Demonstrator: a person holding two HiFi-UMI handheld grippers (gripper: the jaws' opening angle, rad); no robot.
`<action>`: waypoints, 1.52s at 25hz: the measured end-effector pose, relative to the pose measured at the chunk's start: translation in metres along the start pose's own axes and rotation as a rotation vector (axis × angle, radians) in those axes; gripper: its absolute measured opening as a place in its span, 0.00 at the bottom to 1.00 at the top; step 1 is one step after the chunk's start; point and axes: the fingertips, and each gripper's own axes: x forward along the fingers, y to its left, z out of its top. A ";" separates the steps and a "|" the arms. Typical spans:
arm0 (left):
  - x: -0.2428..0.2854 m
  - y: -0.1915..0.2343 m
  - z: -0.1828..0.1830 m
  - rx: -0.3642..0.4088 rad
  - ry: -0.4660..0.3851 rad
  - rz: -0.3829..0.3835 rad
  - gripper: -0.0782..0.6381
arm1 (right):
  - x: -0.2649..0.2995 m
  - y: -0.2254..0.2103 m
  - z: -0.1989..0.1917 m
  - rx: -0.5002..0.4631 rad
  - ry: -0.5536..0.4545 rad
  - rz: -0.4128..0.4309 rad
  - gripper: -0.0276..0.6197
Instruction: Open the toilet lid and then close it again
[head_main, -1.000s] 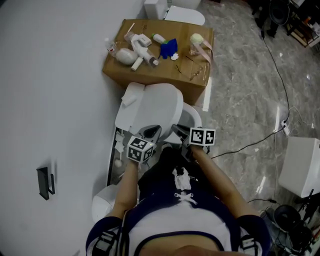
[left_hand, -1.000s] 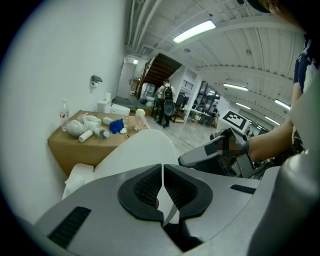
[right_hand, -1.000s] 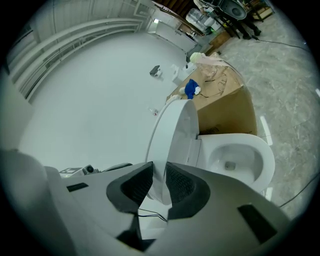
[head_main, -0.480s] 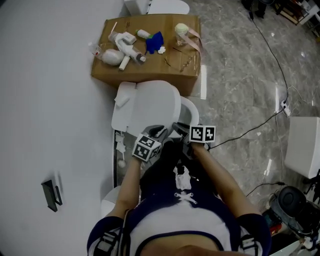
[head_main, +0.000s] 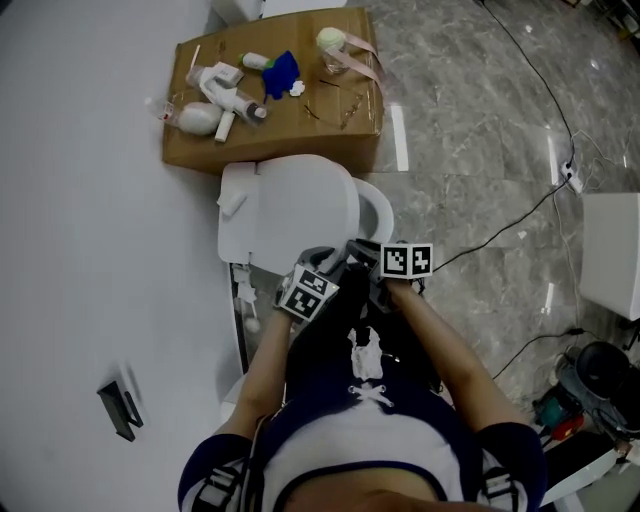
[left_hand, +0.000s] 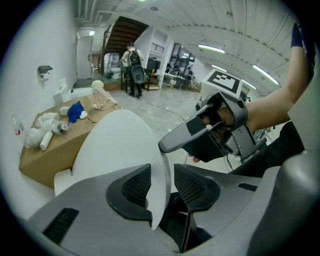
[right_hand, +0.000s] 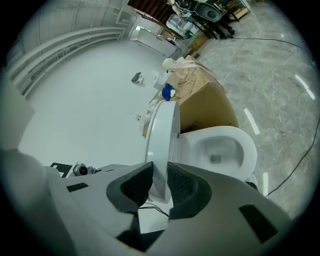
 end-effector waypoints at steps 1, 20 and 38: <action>0.004 -0.002 -0.002 0.017 0.019 0.012 0.30 | -0.001 -0.003 -0.001 0.001 -0.001 -0.006 0.14; 0.080 -0.023 -0.010 0.039 0.125 0.083 0.24 | -0.015 -0.082 -0.013 0.123 -0.021 -0.099 0.12; 0.144 -0.038 -0.025 0.035 0.190 0.006 0.25 | -0.014 -0.149 -0.025 0.156 0.021 -0.153 0.05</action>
